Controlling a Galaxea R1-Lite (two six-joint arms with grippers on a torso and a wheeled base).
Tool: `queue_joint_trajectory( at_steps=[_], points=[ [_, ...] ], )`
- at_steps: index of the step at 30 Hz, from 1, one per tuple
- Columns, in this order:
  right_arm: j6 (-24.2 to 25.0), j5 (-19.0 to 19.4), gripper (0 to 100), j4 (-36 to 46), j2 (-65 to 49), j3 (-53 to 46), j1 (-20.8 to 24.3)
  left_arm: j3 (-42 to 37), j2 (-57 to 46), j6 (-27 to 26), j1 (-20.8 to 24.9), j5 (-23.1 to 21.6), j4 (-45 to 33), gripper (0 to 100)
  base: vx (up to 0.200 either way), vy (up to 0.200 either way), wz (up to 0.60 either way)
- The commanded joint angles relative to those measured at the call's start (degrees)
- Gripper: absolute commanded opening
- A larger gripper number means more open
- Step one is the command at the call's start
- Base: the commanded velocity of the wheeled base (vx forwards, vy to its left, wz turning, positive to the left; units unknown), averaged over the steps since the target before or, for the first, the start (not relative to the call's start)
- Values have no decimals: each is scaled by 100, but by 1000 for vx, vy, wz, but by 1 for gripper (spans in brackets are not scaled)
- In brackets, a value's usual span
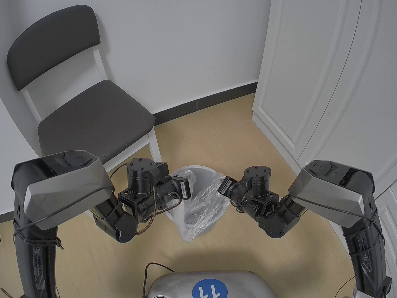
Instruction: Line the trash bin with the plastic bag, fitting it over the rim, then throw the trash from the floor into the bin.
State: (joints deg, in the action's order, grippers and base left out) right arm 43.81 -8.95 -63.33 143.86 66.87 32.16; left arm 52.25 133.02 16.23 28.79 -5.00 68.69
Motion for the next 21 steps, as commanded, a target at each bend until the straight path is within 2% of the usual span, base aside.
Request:
queue_joint_trajectory(
  at_steps=[1,4,7,9,12,17,21],
  points=[
    [-31,-2,0,49,19,72,-184,224,189,126,-49,-1,-14,0,0,0,0],
    [-136,-2,0,137,-16,55,-333,286,233,135,-181,-1,-32,0,0,0,0],
    [-831,69,0,181,19,-33,-746,400,215,144,-427,16,-251,0,0,0,0],
    [-1068,236,0,189,54,-121,-957,479,206,144,-568,16,-374,0,0,0,0],
    [-1147,482,0,181,81,-191,-1168,550,206,144,-709,16,-471,0,0,0,0],
    [-1270,526,0,207,63,-200,-1405,558,171,118,-867,25,-629,0,0,0,0],
    [-1630,552,0,207,98,-314,-1528,620,136,83,-990,34,-910,0,0,0,0]
  ],
)
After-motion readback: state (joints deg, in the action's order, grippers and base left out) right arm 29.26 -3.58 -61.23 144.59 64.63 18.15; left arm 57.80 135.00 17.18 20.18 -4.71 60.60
